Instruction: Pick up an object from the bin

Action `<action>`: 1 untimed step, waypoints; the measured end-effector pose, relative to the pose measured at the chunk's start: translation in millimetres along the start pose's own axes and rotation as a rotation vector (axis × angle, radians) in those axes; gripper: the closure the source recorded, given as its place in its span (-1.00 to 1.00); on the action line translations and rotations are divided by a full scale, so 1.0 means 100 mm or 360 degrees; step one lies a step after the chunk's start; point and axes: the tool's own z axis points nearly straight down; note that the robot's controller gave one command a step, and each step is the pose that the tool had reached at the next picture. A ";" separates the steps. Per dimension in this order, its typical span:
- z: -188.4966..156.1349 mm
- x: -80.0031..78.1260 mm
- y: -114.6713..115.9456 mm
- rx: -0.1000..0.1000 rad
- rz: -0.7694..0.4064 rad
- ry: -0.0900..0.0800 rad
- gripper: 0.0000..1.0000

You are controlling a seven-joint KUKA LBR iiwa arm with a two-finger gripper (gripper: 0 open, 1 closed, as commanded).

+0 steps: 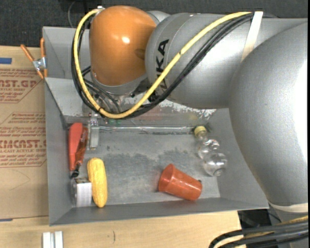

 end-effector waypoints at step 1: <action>-0.06 -0.02 -0.02 -0.0003 0.0005 -0.0012 -1.00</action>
Offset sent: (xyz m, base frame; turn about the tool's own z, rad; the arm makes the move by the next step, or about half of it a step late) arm -0.0766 -0.0483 -0.1562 -0.7015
